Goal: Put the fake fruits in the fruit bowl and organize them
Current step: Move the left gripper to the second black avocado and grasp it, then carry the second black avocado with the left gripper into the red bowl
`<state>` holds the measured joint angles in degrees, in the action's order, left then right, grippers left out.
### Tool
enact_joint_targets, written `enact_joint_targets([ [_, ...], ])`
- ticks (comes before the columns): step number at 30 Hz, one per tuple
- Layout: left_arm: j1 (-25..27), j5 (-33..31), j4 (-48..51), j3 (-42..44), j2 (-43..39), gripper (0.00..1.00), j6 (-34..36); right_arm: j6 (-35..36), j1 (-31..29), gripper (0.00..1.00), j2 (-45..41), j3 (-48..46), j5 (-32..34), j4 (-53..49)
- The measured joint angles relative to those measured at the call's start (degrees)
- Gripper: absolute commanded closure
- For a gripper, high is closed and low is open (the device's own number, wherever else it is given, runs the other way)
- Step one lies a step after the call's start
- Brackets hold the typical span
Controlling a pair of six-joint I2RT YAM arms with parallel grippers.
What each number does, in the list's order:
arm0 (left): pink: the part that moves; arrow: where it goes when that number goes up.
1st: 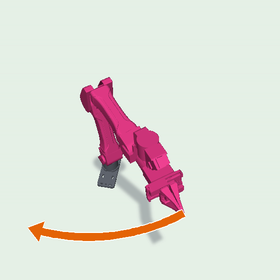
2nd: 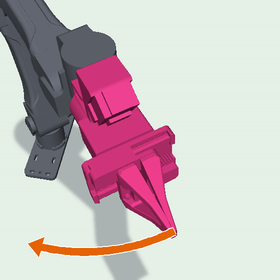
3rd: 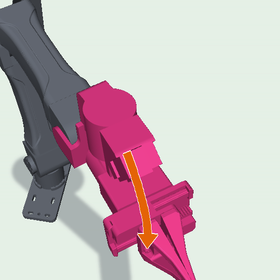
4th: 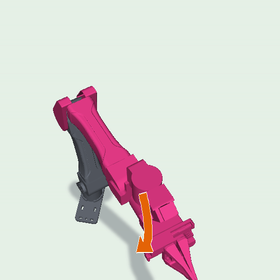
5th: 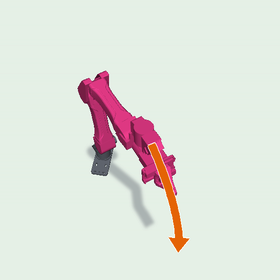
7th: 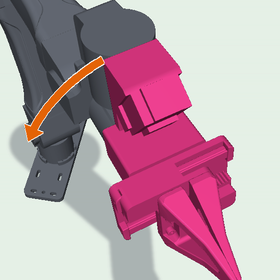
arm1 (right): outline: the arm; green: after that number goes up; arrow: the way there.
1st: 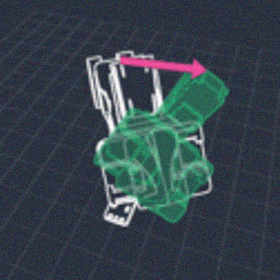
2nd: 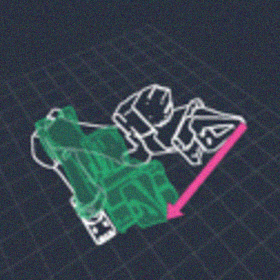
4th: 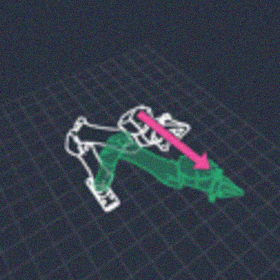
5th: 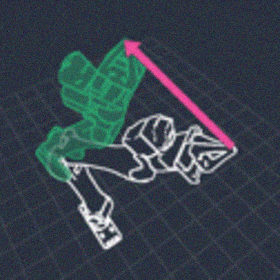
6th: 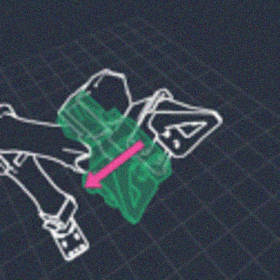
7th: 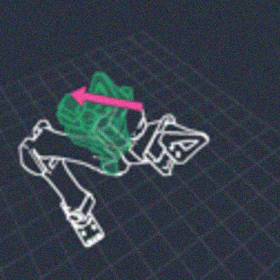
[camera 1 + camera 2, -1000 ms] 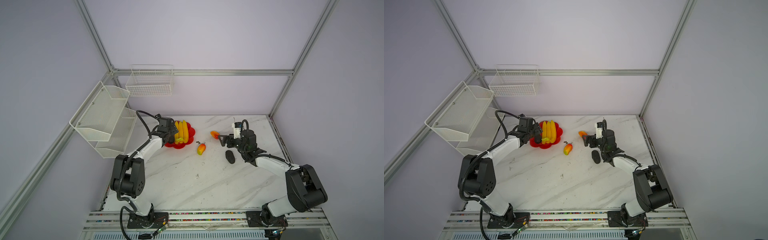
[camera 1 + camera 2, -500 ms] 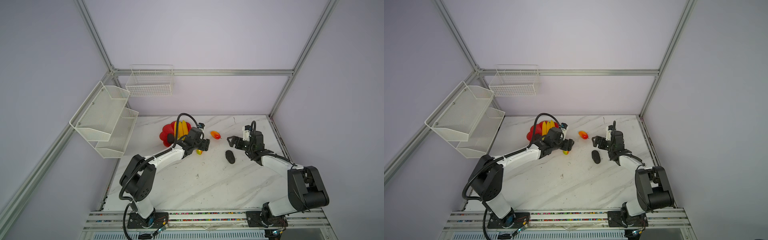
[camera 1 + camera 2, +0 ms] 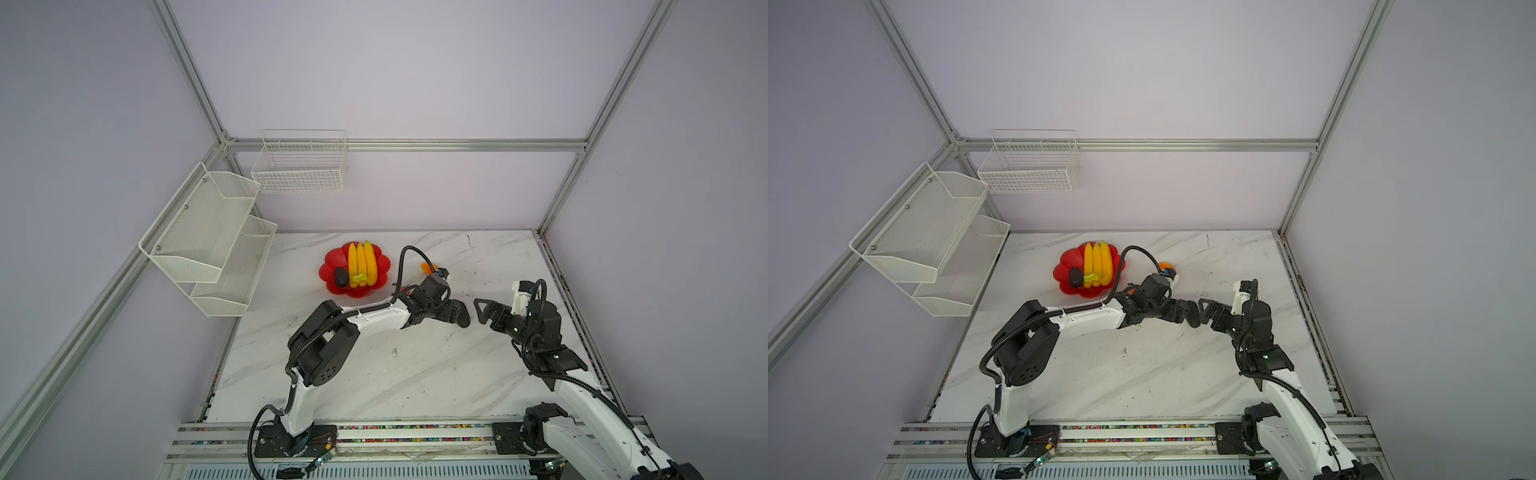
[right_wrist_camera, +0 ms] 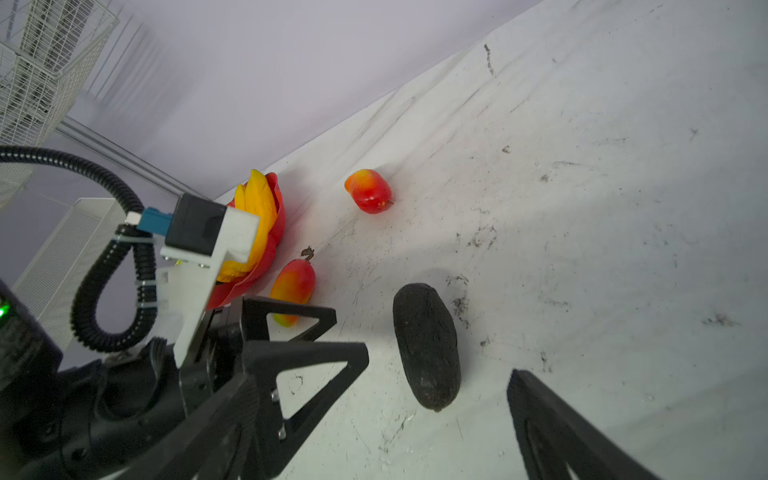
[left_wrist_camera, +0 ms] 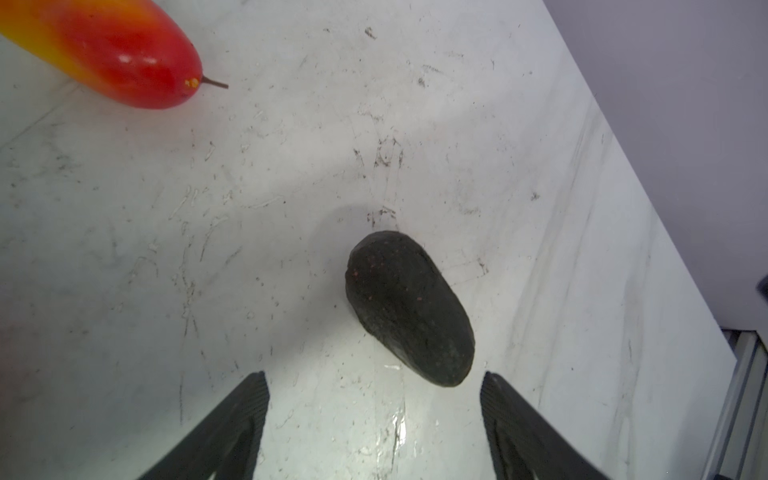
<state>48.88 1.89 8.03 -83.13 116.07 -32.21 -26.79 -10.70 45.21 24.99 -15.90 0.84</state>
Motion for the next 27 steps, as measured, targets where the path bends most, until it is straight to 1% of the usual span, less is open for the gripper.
enact_joint_targets([
  [5, 0.04, 0.72, -0.22, -7.63, 5.79, 0.20, -1.79, -0.24, 0.00, 0.03, -4.52, -0.83, -0.28, -2.80],
  [11, 1.20, -0.22, 2.56, -13.00, 12.28, 0.22, -2.67, -0.28, 0.00, 0.03, -6.99, -0.92, -0.63, -3.82],
  [14, 2.14, -1.07, 4.33, -13.88, 14.43, 0.25, -2.71, -0.39, 0.00, 0.03, -7.41, -1.03, -0.98, -4.09],
  [20, 3.39, -2.84, 6.67, -15.06, 15.17, 0.42, -2.69, -0.46, 0.00, 0.03, -7.32, -1.03, -1.29, -4.24],
  [24, 3.61, -3.69, 6.64, -15.02, 15.04, 0.58, -1.88, -1.07, 0.00, 0.03, -6.45, -1.03, -1.79, -4.09],
  [27, 3.37, -4.28, 4.46, -12.15, 13.00, 0.61, -0.26, -1.60, 0.00, 0.03, -4.17, -1.03, -2.47, -3.02],
])
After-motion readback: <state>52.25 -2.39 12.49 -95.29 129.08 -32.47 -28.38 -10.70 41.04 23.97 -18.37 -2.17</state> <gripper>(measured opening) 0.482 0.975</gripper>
